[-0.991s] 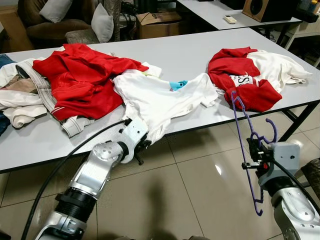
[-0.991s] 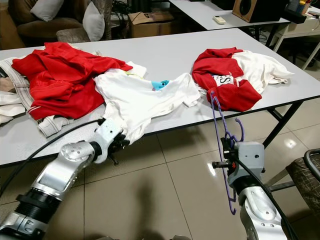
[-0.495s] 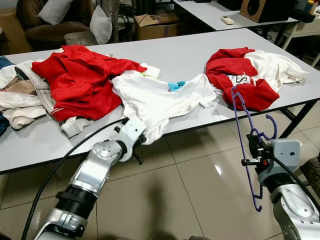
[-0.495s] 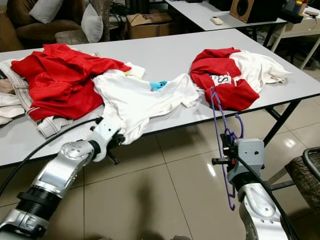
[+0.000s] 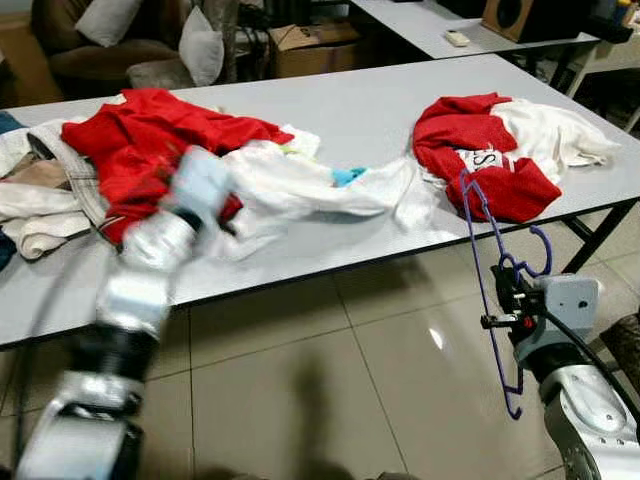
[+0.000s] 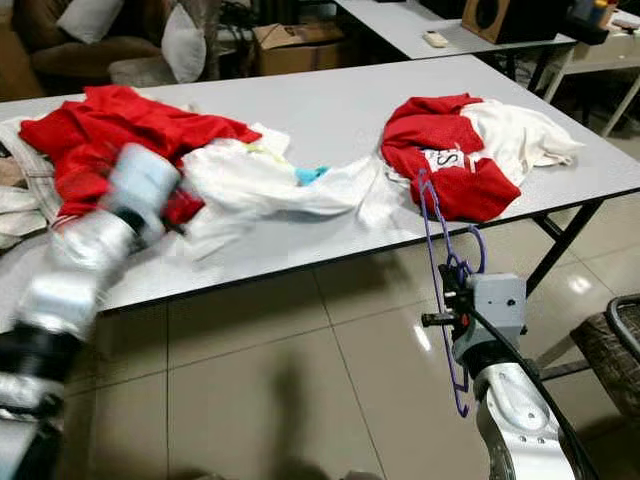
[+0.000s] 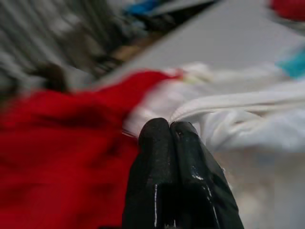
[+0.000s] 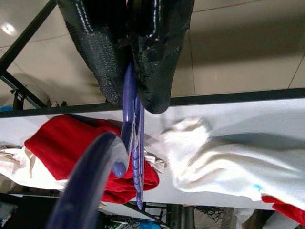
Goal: Hang hanger
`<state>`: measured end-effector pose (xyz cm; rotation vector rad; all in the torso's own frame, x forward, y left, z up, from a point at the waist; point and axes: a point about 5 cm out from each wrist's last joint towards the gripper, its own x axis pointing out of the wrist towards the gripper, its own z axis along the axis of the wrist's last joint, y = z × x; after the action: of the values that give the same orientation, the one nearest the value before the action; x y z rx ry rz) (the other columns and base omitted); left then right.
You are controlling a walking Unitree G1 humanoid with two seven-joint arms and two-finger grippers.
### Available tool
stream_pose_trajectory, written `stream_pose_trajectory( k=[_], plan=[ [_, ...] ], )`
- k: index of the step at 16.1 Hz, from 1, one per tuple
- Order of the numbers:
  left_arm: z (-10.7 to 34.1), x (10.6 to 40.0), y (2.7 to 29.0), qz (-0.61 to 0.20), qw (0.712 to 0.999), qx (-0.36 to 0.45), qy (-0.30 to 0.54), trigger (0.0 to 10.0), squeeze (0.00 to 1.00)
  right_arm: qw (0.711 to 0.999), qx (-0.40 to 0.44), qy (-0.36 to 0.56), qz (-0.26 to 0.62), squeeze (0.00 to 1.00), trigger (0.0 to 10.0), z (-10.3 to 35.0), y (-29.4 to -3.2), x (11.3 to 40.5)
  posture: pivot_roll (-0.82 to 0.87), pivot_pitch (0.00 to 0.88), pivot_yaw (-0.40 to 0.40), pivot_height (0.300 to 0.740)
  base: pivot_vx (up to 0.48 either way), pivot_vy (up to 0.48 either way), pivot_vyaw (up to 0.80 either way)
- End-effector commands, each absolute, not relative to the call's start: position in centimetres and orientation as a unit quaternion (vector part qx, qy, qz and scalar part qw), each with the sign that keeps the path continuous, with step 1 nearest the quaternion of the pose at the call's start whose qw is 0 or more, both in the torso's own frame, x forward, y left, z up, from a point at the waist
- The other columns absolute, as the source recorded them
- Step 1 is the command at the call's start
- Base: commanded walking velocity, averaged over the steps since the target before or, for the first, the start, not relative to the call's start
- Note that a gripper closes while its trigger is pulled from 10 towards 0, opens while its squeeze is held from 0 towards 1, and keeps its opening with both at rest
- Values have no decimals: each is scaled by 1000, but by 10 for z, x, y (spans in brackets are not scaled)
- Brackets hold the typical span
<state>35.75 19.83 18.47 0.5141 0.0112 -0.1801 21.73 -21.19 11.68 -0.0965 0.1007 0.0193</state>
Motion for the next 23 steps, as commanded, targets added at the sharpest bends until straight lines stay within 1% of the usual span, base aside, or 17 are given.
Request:
stream_pose_trajectory(
  k=[1,3,5,6,7,8,9,10,11,14,17,18,19,20,21,22,23],
  plan=[
    [188,359,202,-78,956,284,-4,0,0,998,-51,40,13,0,10000,123,-209,220,-205,0,32,740,0,0,0],
    [177,356,195,-122,948,295,15,0,0,998,-51,41,15,0,10000,123,-208,219,-205,0,31,740,0,0,0],
    [150,346,181,-187,942,271,60,0,0,998,-51,43,16,0,10000,122,-207,219,-205,0,31,740,0,0,0],
    [142,344,178,-197,942,262,71,627,0,998,-52,44,18,0,10000,122,-207,219,-205,0,29,740,0,0,0],
    [137,342,176,-201,940,265,79,3725,0,997,-53,45,20,0,10000,122,-206,219,-205,0,30,740,0,0,0],
    [135,341,175,-207,939,260,84,8980,0,997,-54,46,22,0,10000,121,-206,219,-204,0,28,740,0,0,0],
    [134,339,173,-218,941,242,92,10000,0,997,-54,47,23,0,10000,121,-206,219,-202,0,28,740,0,0,0],
    [133,337,173,-228,941,231,95,10000,75,997,-54,47,24,0,10000,121,-206,219,-202,0,30,740,0,0,0],
    [132,334,173,-244,941,210,101,10000,1000,997,-54,47,24,0,10000,120,-205,220,-202,0,32,740,0,0,0],
    [132,333,174,-252,938,215,102,10000,1000,997,-54,47,26,0,10000,120,-205,220,-201,0,32,740,0,0,0],
    [133,329,176,-281,924,239,100,10000,1000,997,-55,47,26,0,10000,120,-206,220,-202,0,31,740,0,0,0],
    [132,327,179,-283,929,214,106,10000,918,997,-55,47,27,0,10000,120,-206,220,-202,0,30,740,0,0,0],
    [133,326,180,-288,933,185,108,10000,537,997,-56,47,28,0,10000,120,-206,220,-202,0,30,740,0,0,0],
    [135,322,178,-312,934,133,109,10000,0,997,-56,48,29,0,10000,120,-206,220,-198,0,26,740,0,0,0],
    [133,317,174,-336,930,95,114,10000,0,997,-56,48,30,0,10000,119,-206,220,-196,0,25,740,0,0,0],
    [130,314,172,-350,926,77,119,10000,0,997,-57,48,31,0,10000,119,-206,220,-197,0,25,740,0,0,0],
    [127,314,172,-341,929,73,120,10000,0,997,-56,48,32,0,10000,119,-205,221,-196,0,25,740,0,0,0]
  ],
)
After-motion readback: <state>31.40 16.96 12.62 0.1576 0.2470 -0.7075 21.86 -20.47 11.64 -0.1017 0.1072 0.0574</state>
